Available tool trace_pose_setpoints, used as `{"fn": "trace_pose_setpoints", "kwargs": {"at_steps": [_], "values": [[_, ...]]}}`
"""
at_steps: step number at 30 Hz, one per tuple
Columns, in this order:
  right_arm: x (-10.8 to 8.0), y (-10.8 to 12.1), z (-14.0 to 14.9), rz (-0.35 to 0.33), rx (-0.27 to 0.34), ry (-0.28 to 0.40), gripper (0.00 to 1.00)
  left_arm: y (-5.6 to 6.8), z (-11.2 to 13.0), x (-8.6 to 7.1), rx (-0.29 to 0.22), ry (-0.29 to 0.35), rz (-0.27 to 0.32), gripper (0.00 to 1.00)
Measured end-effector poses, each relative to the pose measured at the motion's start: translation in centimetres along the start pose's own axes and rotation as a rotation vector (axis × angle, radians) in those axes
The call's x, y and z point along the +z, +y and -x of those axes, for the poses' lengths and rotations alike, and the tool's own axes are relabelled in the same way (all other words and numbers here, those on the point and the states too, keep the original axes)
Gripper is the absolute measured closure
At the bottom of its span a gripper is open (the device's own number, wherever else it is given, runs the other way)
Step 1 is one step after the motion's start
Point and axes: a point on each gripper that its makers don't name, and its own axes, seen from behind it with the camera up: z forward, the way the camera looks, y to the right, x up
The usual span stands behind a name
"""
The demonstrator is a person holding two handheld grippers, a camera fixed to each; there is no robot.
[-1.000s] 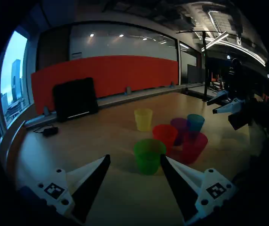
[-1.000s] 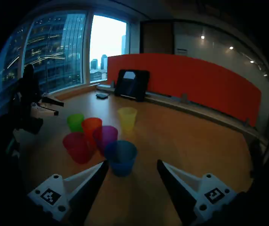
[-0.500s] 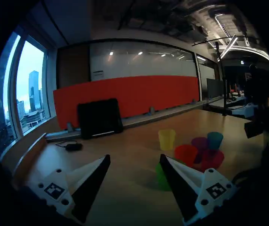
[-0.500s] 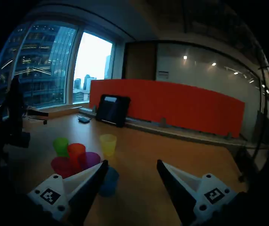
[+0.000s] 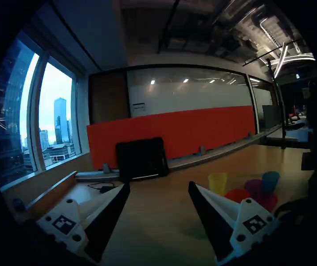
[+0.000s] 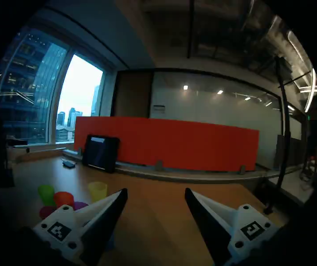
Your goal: Pour water
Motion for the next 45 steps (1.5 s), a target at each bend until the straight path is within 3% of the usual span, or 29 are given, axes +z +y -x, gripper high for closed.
{"fn": "trace_pose_setpoints", "kwargs": {"at_steps": [9, 21, 33, 45], "values": [[-0.7, 1.2, -1.7, 0.121, 0.063, 0.086, 0.0, -0.8, -0.9, -0.4, -0.001, 0.044, -0.082, 0.02], [-1.7, 2.1, -1.7, 0.202, 0.073, 0.107, 0.0, -0.2, -0.6, -0.4, -0.064, 0.038, -0.103, 0.02], [-3.0, 2.1, -1.6, 0.208, 0.069, 0.102, 0.0, 0.0, 1.5, -0.3, -0.05, 0.022, -0.115, 0.02], [-3.2, 1.9, -1.9, 0.211, 0.059, 0.09, 0.0, -0.1, 3.8, -0.6, -0.084, 0.019, -0.139, 0.02]]}}
